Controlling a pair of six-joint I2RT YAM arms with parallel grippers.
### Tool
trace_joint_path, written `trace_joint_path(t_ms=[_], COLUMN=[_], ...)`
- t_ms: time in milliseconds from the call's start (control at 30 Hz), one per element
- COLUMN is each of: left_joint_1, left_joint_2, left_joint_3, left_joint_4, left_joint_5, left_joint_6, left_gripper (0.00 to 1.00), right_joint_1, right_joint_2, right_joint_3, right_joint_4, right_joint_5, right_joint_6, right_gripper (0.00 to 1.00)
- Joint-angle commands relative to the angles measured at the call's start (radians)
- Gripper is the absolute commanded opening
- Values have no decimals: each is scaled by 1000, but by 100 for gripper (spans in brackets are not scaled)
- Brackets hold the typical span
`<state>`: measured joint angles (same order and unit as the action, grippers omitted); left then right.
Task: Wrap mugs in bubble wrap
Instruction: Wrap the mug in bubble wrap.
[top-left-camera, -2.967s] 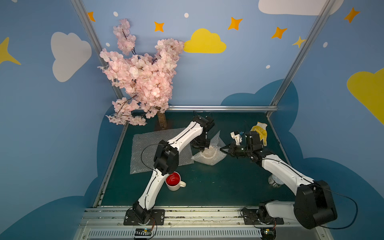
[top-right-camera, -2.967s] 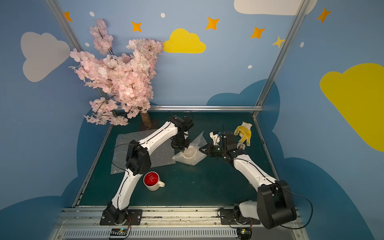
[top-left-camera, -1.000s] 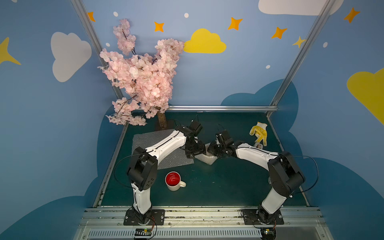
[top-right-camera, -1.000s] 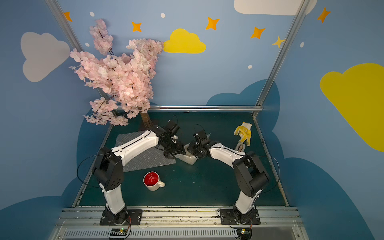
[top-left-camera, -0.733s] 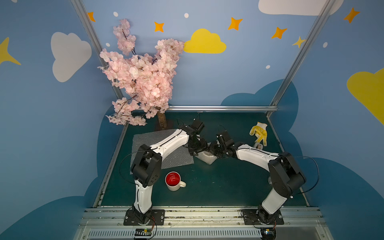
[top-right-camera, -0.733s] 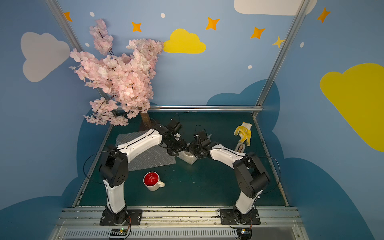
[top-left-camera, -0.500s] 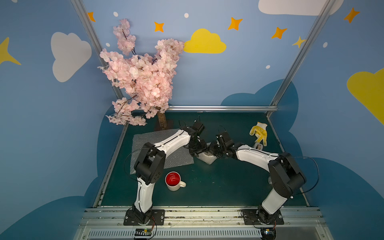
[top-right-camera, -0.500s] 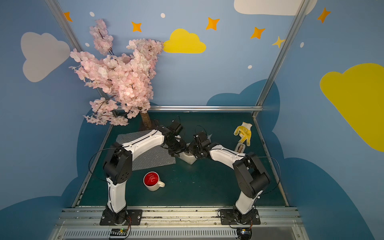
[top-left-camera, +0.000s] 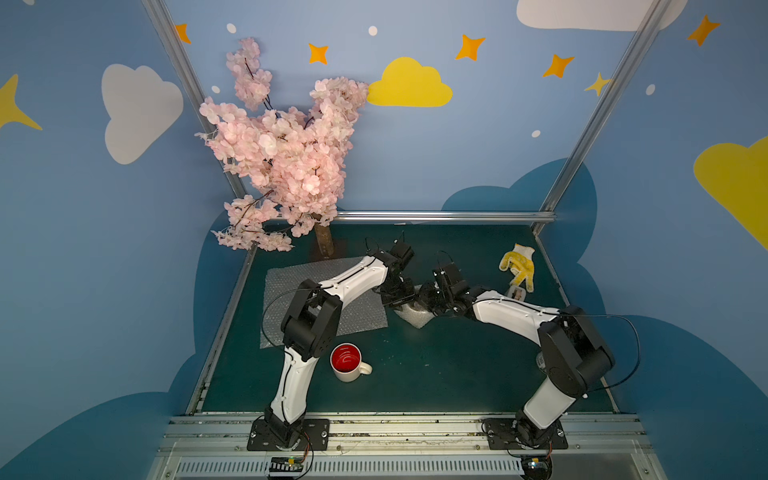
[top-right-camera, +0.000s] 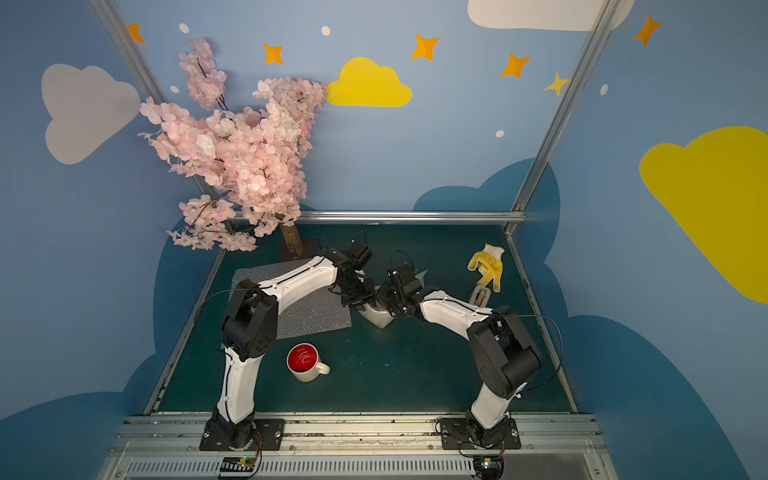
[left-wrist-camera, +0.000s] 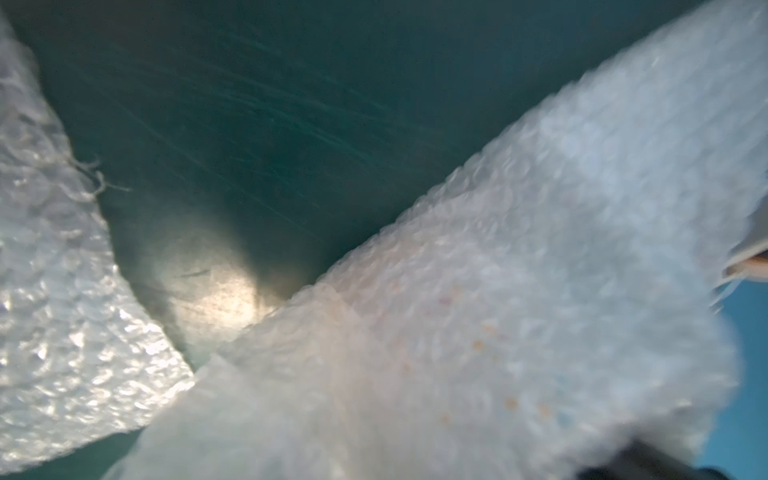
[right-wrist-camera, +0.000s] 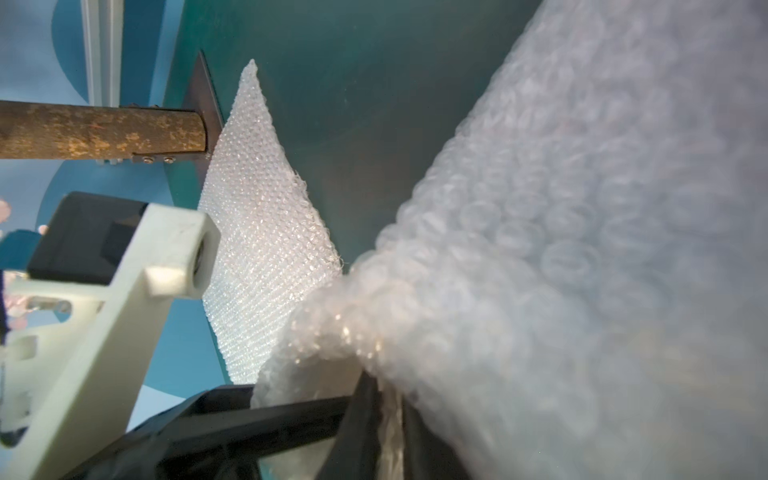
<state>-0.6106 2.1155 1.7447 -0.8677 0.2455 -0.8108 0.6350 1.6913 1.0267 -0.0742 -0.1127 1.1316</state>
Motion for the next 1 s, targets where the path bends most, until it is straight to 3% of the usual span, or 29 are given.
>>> trace_joint_path(t_ms=[0,233,500,700,900,967], left_joint_1=[9,19,25,25,25,31], left_joint_2=[25,49,119,239,342,330], left_joint_3=[41,109,264,525,729,705], left_joint_4=[-51,-127,-256,-484,-628,-615], left_joint_5=[-52,-75,-84,-127,-115,-106], left_joint_6=[33,91,191,358,521,557], left_gripper=[26,3,3,3,3,3], right_joint_1=[2,0,-15,-30,-32,-36], right_joint_2=[-9,-36,-63,-48,-27,-37], right_joint_3=[-27,-28,-20,29,81,74], right_joint_4=[-40,-54,-105,-216,-334,-340], right_joint_5=[9,7,-12,-61,-77,-74], right_joint_6=[-32,-59,-110,-205,-276,-281], right_gripper=[21,25,25,24,13,11])
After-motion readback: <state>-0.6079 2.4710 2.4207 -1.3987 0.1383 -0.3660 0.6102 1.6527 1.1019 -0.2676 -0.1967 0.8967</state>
